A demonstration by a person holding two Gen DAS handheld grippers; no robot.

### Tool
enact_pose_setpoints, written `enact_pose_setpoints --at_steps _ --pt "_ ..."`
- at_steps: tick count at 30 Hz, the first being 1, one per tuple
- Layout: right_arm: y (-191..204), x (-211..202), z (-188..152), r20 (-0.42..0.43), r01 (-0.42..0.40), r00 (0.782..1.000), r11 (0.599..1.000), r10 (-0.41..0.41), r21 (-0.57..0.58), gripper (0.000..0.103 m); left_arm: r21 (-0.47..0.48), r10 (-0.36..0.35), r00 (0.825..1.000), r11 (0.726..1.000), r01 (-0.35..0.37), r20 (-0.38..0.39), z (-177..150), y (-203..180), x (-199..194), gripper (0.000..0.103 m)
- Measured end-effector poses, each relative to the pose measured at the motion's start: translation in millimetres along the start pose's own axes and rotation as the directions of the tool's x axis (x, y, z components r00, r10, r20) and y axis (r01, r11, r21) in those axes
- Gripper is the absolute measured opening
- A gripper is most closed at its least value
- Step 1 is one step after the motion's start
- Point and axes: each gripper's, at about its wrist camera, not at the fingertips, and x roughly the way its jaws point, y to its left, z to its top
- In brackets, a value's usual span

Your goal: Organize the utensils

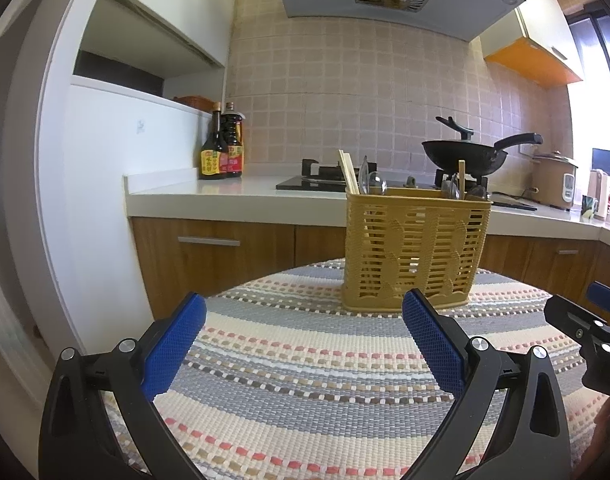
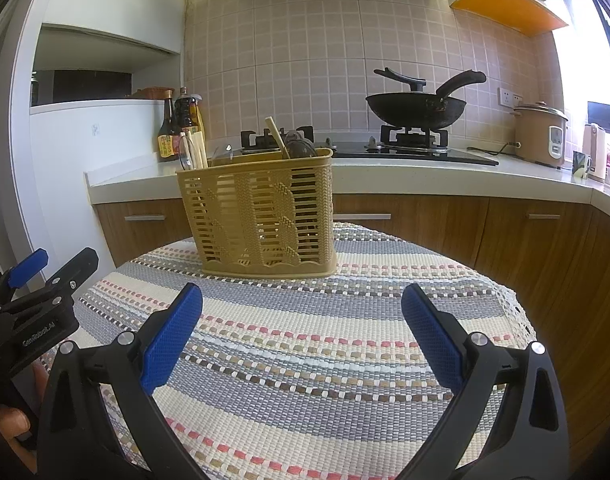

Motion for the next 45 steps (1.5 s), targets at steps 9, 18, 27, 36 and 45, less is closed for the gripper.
enact_pose_setpoints --at_steps 9,18,27,36,45 --pt "2.3 2.3 -0.2 -0.007 0.003 1.0 1.0 -0.004 -0.017 0.095 0.001 0.001 1.0 1.0 -0.001 -0.001 0.0 0.5 0.0 0.095" --pt "4.4 4.5 -0.4 -0.014 0.002 1.0 1.0 -0.003 -0.021 0.095 0.002 -0.001 1.0 1.0 0.001 -0.003 0.2 -0.3 0.6 0.095" --pt "8.1 7.4 -0.4 -0.023 0.009 1.0 0.999 -0.01 -0.036 0.095 0.002 -0.002 1.0 1.0 0.002 -0.004 0.1 -0.2 1.2 0.095" --pt "5.4 8.9 0.1 -0.028 0.014 0.999 1.0 -0.015 -0.026 0.095 0.002 -0.003 1.0 1.0 0.003 -0.005 -0.2 0.0 1.6 0.095" --pt "5.7 7.9 -0.2 -0.025 0.015 1.0 0.999 -0.016 -0.032 0.095 0.005 -0.012 1.0 1.0 0.012 -0.01 -0.7 -0.4 2.9 0.095"
